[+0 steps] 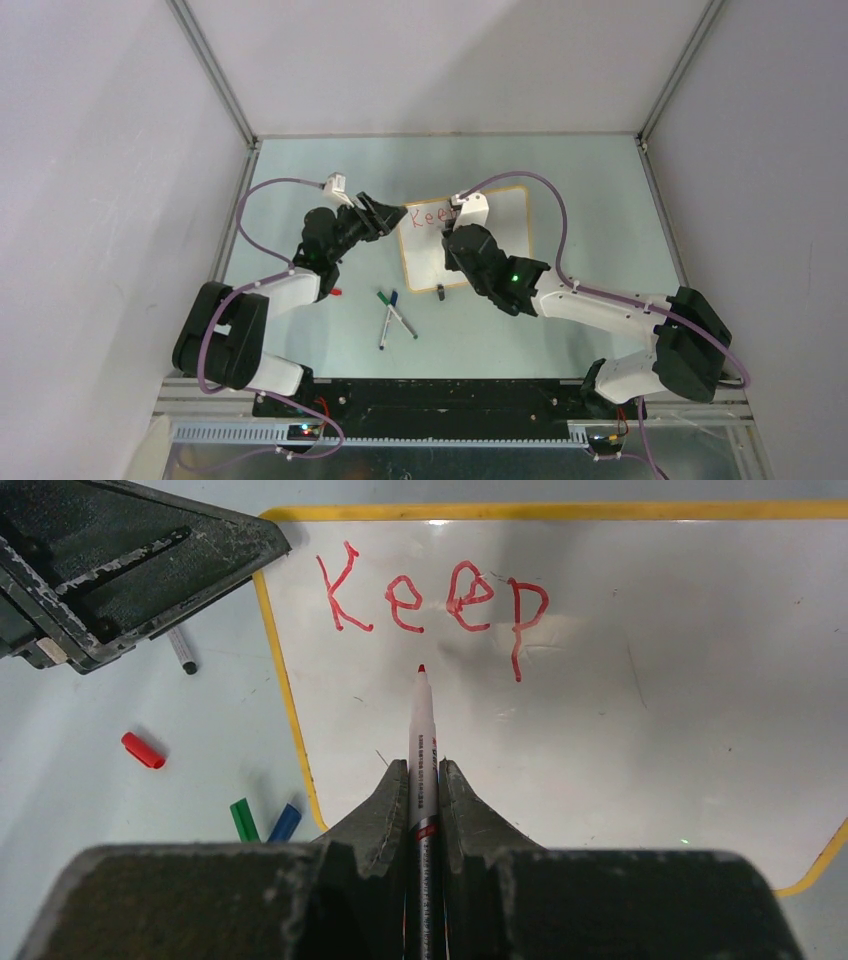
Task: Write a sentence on the whiteboard
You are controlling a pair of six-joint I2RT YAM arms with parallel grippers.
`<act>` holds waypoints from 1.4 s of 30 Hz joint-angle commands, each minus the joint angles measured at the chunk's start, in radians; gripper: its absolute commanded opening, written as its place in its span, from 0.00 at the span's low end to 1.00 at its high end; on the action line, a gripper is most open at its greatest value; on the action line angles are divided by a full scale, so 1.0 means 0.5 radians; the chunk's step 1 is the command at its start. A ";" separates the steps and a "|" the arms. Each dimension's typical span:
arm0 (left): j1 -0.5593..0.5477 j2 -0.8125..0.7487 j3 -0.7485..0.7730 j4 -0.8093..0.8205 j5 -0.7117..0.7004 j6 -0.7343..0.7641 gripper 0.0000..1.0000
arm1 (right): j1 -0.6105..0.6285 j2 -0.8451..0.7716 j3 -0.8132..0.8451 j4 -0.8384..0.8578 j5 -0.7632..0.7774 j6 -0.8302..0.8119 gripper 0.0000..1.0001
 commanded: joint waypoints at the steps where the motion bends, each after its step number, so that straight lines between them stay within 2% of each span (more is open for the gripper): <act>1: -0.007 -0.104 0.113 -0.124 -0.075 0.098 0.68 | 0.017 -0.052 0.083 0.066 0.100 -0.012 0.00; 4: -0.009 -0.239 0.169 -0.417 -0.184 0.198 0.74 | 0.021 -0.071 0.081 0.081 0.140 -0.010 0.00; 6: -0.010 -0.319 0.221 -0.606 -0.289 0.264 0.81 | 0.021 -0.084 0.081 0.097 0.173 -0.009 0.00; 8: -0.010 -0.379 0.304 -0.804 -0.394 0.324 0.89 | 0.025 -0.100 0.083 0.069 0.203 -0.003 0.00; 9: -0.012 -0.405 0.373 -0.943 -0.492 0.344 0.97 | 0.024 -0.106 0.083 0.052 0.217 -0.001 0.00; 11: -0.014 -0.437 0.496 -1.153 -0.661 0.346 0.99 | 0.026 -0.120 0.083 0.043 0.236 -0.002 0.00; 15: -0.009 -0.524 0.682 -1.373 -0.954 0.341 0.99 | 0.030 -0.144 0.081 0.029 0.277 -0.006 0.00; 16: -0.007 -0.540 0.720 -1.471 -1.171 0.311 0.99 | 0.029 -0.150 0.079 0.026 0.286 -0.005 0.00; 18: 0.020 -0.600 0.720 -1.579 -1.441 0.017 0.99 | 0.033 -0.170 0.059 0.042 0.303 -0.006 0.00; 21: 0.079 -0.512 0.799 -1.496 -1.360 -0.020 0.99 | 0.033 -0.225 0.023 0.069 0.312 -0.010 0.00; 23: 0.071 -0.227 1.253 -1.927 -1.292 0.010 0.99 | 0.033 -0.258 -0.004 0.101 0.317 -0.010 0.00; 24: 0.053 0.039 1.676 -2.281 -1.248 0.038 0.99 | 0.033 -0.273 -0.019 0.120 0.320 -0.010 0.00; 25: 0.043 0.168 1.887 -2.472 -1.224 0.055 1.00 | 0.033 -0.281 -0.031 0.143 0.319 -0.010 0.00; 26: 0.024 0.483 2.286 -2.802 -1.162 0.088 0.99 | 0.033 -0.293 -0.036 0.157 0.320 -0.013 0.00; 27: -0.010 0.565 2.573 -2.931 -1.136 0.100 0.99 | 0.033 -0.299 -0.046 0.162 0.319 -0.015 0.00; 28: -0.031 0.691 2.647 -3.072 -1.147 0.136 0.99 | 0.030 -0.308 -0.047 0.170 0.325 -0.020 0.00; 30: -0.110 0.748 2.623 -2.975 -1.213 0.217 0.99 | 0.030 -0.324 -0.057 0.171 0.327 -0.022 0.00; 32: -0.168 0.724 2.406 -2.700 -1.221 0.295 0.99 | 0.032 -0.340 -0.074 0.190 0.322 -0.026 0.00; 35: -0.188 0.690 2.061 -2.261 -1.084 0.313 0.98 | 0.031 -0.354 -0.101 0.223 0.303 -0.036 0.00; 38: -0.199 0.715 1.940 -2.090 -1.039 0.319 0.95 | 0.030 -0.347 -0.101 0.242 0.286 -0.045 0.00; 42: -0.253 0.761 1.817 -1.975 -1.161 0.407 0.93 | 0.030 -0.333 -0.104 0.261 0.279 -0.058 0.00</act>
